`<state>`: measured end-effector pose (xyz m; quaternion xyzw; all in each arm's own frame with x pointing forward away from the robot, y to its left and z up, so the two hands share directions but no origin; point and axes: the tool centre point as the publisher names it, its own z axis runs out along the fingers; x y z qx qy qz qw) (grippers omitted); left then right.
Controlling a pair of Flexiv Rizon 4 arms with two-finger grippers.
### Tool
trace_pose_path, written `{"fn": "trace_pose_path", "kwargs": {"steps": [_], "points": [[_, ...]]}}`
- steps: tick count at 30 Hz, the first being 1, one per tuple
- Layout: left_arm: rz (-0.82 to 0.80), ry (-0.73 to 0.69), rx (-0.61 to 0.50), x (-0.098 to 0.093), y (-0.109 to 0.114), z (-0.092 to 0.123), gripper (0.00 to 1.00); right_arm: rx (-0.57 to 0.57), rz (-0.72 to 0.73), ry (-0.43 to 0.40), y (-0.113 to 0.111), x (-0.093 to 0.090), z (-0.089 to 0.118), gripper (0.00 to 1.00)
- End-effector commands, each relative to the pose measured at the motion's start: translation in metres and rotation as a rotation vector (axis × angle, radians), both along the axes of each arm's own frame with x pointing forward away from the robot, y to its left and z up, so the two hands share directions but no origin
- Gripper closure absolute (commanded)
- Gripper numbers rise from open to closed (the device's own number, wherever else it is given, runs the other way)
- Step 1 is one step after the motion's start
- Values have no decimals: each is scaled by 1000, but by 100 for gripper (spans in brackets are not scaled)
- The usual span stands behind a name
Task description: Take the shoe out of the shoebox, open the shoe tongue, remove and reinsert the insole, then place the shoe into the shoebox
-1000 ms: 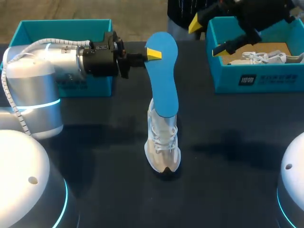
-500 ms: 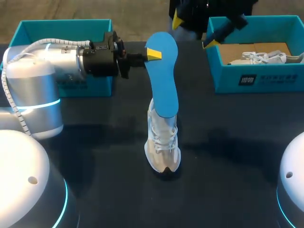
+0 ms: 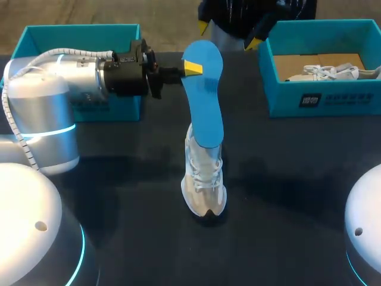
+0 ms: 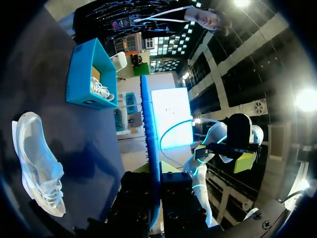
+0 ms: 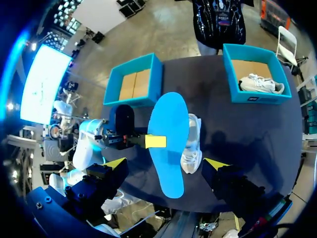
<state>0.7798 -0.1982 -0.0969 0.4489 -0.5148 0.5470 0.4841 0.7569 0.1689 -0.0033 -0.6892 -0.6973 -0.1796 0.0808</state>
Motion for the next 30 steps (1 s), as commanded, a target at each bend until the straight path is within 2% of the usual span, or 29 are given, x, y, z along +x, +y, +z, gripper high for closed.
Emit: {"fn": "trace_pose_path", "kwargs": {"steps": [1, 11, 30], "points": [[1, 0, 3, -1, 0, 0, 100, -207, -27, 18, 10, 6, -1, 0], [1, 0, 3, -1, 0, 0, 100, -294, -38, -5, 22, 8, -5, 0], [1, 0, 3, -1, 0, 0, 100, -287, -26, 14, 25, 10, -9, 0]]}}
